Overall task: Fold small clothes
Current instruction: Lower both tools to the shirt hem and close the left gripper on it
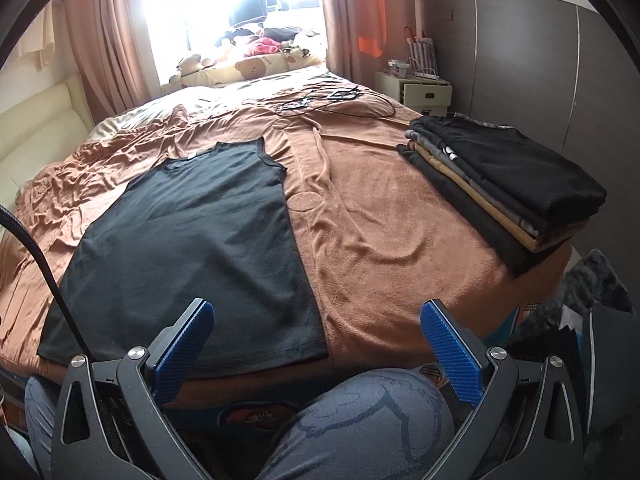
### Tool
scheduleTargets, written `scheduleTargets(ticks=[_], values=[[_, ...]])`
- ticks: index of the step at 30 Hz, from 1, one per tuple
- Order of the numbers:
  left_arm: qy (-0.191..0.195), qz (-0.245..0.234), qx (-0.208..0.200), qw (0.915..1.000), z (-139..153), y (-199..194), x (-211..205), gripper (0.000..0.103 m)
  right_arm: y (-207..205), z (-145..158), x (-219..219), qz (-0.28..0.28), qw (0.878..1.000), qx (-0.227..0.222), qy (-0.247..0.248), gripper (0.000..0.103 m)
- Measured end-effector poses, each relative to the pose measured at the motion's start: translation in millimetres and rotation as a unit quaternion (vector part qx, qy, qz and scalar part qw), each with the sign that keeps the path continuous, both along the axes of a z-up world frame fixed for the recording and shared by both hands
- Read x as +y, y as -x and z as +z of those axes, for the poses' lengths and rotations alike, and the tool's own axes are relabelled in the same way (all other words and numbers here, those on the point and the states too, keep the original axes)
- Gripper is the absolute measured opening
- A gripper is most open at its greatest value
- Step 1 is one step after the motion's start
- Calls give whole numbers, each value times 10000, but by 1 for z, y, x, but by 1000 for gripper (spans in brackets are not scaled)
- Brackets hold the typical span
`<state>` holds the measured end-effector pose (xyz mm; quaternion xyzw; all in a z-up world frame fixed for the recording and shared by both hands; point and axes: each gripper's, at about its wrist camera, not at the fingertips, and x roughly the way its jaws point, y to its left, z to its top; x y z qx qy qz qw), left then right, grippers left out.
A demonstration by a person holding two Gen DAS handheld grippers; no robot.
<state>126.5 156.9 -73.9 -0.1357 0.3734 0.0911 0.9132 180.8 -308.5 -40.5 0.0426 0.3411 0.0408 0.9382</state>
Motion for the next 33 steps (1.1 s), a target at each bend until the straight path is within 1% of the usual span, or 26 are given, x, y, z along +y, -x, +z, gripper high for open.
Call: scheduleTargets(ticks=[4, 6, 8, 9, 11, 13, 15, 16, 18, 20, 21, 22, 23, 24, 26, 27, 30, 31, 33], values=[[144, 6, 170, 9998, -19, -11, 8, 102, -10, -6, -3, -70, 9999, 97, 22, 103], [148, 15, 307, 9994, -29, -17, 10, 95, -16, -12, -4, -94, 9998, 157, 72, 103], [193, 28, 477, 9987, -40, -24, 12, 83, -23, -20, -2, -104, 9995, 265, 132, 103], [247, 25, 552, 9982, -45, -27, 13, 80, -26, -23, -2, -84, 9993, 328, 137, 103], [331, -2, 646, 9974, -54, -32, 13, 70, -33, -29, 1, 51, 9989, 455, 59, 103], [391, -31, 741, 9965, -62, -35, 13, 65, -39, -36, 1, 215, 9981, 565, -89, 103], [445, -44, 832, 9955, -69, -39, 13, 59, -47, -42, 1, 252, 9971, 697, -152, 103], [480, -41, 897, 9948, -73, -40, 14, 53, -50, -45, 1, 296, 9966, 744, -217, 103], [544, -5, 1009, 9934, -80, -43, 15, 49, -58, -51, -2, 338, 9956, 808, -326, 103], [634, -14, 1053, 9924, -86, -46, 17, 43, -64, -56, -3, 384, 9948, 861, -388, 103], [655, -11, 1076, 9920, -88, -47, 18, 43, -66, -58, -4, 407, 9944, 879, -414, 103], [670, 12, 1095, 9917, -90, -48, 19, 41, -70, -60, -8, 432, 9940, 888, -463, 101], [692, 31, 1102, 9915, -91, -48, 20, 39, -73, -63, -8, 474, 9934, 891, -545, 95], [710, 49, 1096, 9914, -91, -49, 21, 38, -78, -66, -9, 525, 9923, 917, -641, 91], [751, 65, 1105, 9910, -91, -50, 23, 33, -86, -73, -13, 617, 9891, 1041, -836, 76], [779, 76, 1109, 9908, -91, -50, 23, 32, -89, -76, -15, 641, 9875, 1113, -909, 72], [876, 82, 1112, 9899, -93, -46, 27, 22, -98, -85, -17, 707, 9833, 1244, -1126, 64], [905, 75, 1113, 9896, -93, -44, 27, 19, -99, -87, -19, 723, 9825, 1247, -1181, 64], [959, 61, 1106, 9892, -94, -40, 27, 17, -100, -89, -21, 755, 9813, 1226, -1281, 64]])
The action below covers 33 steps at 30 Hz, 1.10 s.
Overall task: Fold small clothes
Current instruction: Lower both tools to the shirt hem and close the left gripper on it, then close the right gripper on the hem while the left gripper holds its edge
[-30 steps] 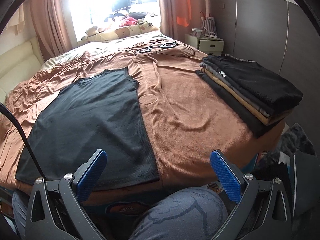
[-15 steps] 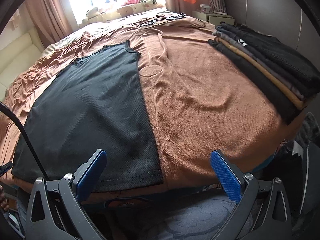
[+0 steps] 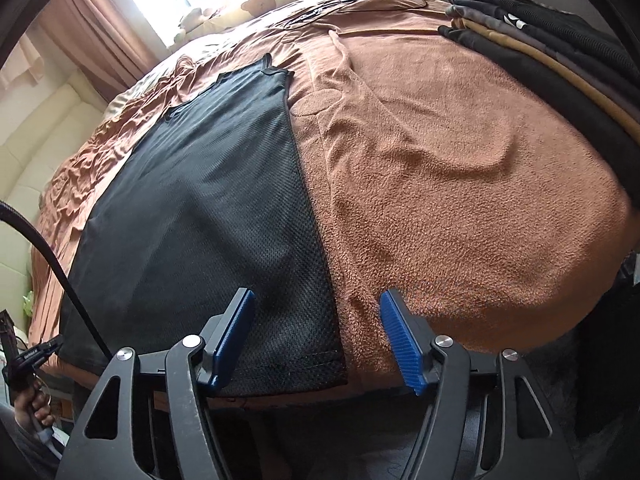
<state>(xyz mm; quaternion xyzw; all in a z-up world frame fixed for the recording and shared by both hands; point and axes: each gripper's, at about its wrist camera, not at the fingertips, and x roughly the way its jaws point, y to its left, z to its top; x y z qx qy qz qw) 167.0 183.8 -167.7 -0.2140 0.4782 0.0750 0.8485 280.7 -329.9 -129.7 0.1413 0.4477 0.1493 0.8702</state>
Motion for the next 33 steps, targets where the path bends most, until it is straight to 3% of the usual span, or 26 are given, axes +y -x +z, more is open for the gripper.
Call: scheduleTargets(ticks=[2, 5, 8, 13, 19, 22, 26, 29, 33], values=[[35, -6, -13, 10000, 0, 3, 0, 12, -2, -2, -3, -9, 10000, 12, -81, 63], [77, 7, -44, 10000, 0, 6, 1, 7, 0, -1, -5, 54, 9998, 13, -215, 51], [26, 27, -97, 9999, 2, 7, -1, 5, 4, 0, -7, 67, 9993, -60, -350, 47], [-94, 57, -211, 9997, 9, 15, -2, 4, 11, 0, -8, 29, 9989, -177, -424, 47], [-150, 68, -331, 9993, 17, 21, 1, 4, 10, -9, -8, 43, 9974, 35, -722, 47], [-163, 54, -410, 9990, 22, 22, 0, 4, 13, -12, -9, 16, 9964, 172, -824, 36], [-158, 43, -477, 9987, 27, 23, -2, 4, 10, -19, -25, -147, 9925, 280, -1185, 7], [-160, 35, -542, 9984, 31, 26, -3, 4, 13, -18, -35, -241, 9895, 236, -1402, 3], [-165, 34, -639, 9978, 37, 33, -3, 4, 23, -7, -34, -185, 9910, -6, -1326, 2]])
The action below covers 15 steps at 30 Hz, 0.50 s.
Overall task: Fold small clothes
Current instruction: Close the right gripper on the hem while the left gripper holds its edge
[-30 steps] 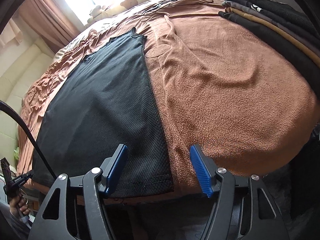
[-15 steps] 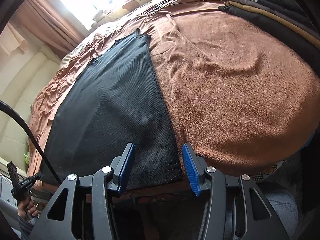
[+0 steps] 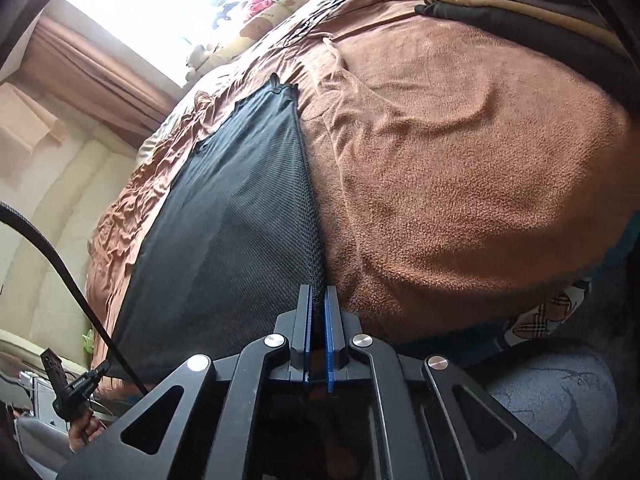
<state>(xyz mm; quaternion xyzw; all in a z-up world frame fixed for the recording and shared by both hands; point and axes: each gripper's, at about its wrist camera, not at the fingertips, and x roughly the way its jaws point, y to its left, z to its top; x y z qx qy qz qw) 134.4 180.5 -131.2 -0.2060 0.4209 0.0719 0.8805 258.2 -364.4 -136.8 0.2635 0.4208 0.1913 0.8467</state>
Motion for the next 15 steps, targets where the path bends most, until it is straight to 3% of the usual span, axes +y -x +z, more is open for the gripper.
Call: scheduleTargets(ticks=[15], values=[[-63, 10, -388, 9992, 31, 42, -7, 4, 49, 37, -14, 98, 9973, -722, -5, 1]])
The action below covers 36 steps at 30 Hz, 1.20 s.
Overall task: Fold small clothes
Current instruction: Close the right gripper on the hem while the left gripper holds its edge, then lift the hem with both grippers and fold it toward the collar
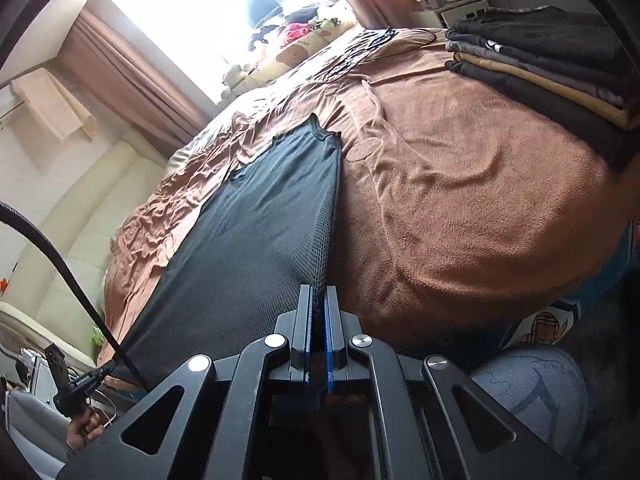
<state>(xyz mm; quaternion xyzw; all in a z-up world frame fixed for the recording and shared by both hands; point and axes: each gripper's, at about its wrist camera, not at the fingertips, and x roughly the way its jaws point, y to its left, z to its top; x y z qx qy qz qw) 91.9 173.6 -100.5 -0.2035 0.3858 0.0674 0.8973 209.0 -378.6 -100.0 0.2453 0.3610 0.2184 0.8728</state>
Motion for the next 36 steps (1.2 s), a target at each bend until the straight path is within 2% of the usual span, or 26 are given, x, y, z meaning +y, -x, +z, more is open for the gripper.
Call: scheduleTargets(ticks=[26, 32, 36], values=[[-41, -25, -833, 9965, 39, 97, -21, 4, 82, 17, -27, 228, 9974, -678, 13, 1], [-86, -34, -867, 9962, 40, 101, -22, 4, 83, 18, -30, 218, 9972, -712, 31, 1], [-115, -37, -832, 9965, 43, 88, -19, 4, 74, 20, -30, 196, 9974, -696, -14, 1]])
